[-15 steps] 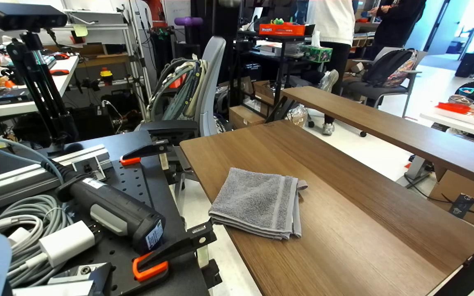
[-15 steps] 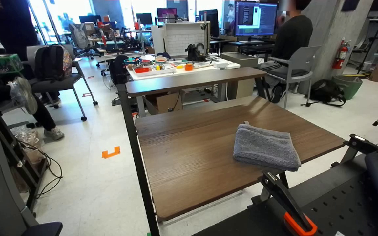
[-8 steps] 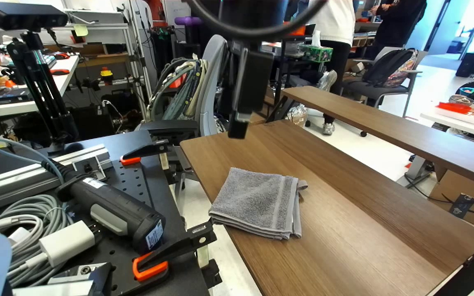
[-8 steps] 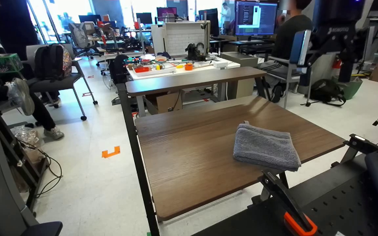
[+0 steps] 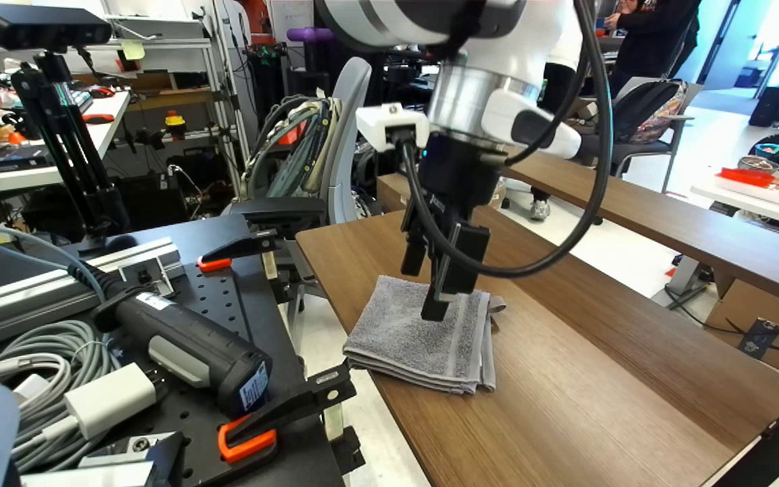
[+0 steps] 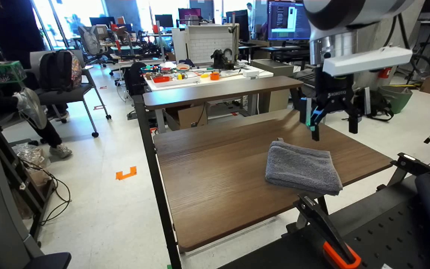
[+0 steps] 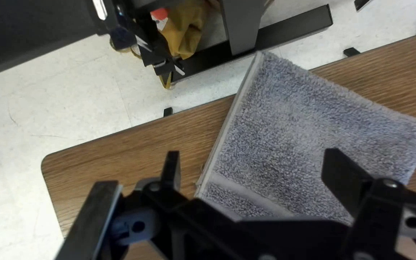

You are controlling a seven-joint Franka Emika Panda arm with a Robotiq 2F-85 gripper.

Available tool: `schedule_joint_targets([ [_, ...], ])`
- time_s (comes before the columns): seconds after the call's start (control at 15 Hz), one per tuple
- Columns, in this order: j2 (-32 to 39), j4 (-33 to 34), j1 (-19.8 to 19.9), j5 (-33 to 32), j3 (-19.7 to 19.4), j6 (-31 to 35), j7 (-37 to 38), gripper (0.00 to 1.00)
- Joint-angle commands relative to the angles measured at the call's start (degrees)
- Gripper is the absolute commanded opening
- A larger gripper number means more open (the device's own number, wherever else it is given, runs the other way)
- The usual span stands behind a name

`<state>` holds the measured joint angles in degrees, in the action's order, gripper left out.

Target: Slide the grey towel to the left and to the right.

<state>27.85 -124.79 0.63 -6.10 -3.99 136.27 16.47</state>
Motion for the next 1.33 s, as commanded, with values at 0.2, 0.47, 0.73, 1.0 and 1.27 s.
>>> schedule_joint_targets([
  [0.2,12.57,8.14,-6.05,-3.77,-4.77,4.26,4.81,1.0],
  [0.47,16.52,11.27,-8.05,-3.11,-5.2,4.43,4.91,1.0],
  [0.73,18.06,13.19,-8.99,-2.01,-3.84,5.29,3.92,1.0],
  [1.0,19.19,16.09,-9.6,-0.58,-1.95,6.15,3.63,1.0],
  [1.27,21.17,21.81,-10.06,1.71,0.46,4.62,4.02,1.0],
])
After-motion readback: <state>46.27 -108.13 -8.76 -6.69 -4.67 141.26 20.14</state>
